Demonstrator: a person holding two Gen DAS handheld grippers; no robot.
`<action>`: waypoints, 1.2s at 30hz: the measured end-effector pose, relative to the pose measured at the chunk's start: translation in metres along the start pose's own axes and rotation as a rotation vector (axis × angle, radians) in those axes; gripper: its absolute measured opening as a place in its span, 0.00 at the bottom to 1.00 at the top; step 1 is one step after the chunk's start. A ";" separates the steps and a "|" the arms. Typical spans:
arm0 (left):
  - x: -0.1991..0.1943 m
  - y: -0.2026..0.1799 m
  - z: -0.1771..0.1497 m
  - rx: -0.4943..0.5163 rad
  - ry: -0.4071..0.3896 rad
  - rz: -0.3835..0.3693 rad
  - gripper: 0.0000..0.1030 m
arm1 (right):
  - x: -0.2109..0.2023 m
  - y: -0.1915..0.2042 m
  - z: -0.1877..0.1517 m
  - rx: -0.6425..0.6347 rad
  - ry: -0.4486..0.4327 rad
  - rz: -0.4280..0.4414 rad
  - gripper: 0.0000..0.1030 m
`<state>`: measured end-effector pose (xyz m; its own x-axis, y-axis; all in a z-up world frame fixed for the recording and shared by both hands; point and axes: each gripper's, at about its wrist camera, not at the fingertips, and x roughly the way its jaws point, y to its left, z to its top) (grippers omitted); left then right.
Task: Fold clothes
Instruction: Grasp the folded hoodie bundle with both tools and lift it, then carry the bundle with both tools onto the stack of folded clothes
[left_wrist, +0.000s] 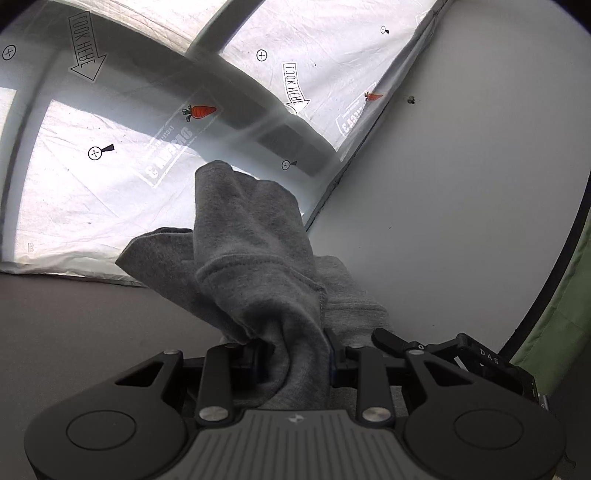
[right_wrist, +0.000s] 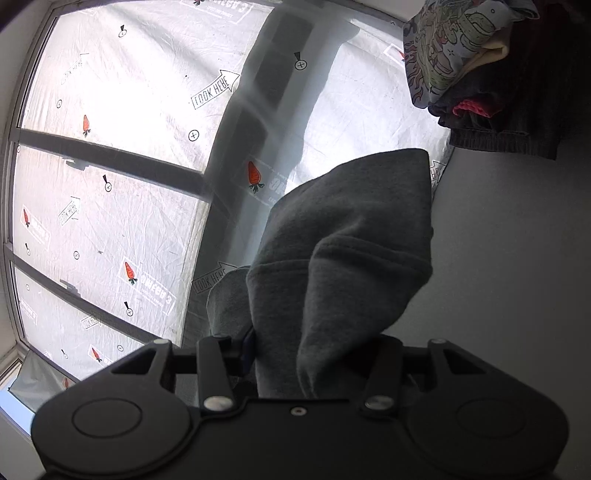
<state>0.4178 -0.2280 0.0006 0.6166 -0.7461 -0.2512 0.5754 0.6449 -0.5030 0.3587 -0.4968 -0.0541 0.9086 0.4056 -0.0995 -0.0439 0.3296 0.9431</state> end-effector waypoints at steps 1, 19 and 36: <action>0.015 -0.012 0.003 0.007 -0.003 -0.015 0.30 | -0.004 -0.005 0.016 -0.002 -0.010 0.016 0.46; 0.271 0.007 -0.051 -0.002 0.317 0.266 0.19 | -0.010 -0.131 0.188 -0.218 -0.018 -0.270 0.17; 0.272 0.071 -0.131 -0.134 0.564 0.330 0.68 | 0.022 -0.082 0.141 -0.997 0.121 -0.719 0.47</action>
<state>0.5561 -0.4073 -0.2119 0.3521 -0.5087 -0.7856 0.3106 0.8553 -0.4146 0.4413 -0.6353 -0.0889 0.8151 -0.0772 -0.5741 0.1038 0.9945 0.0135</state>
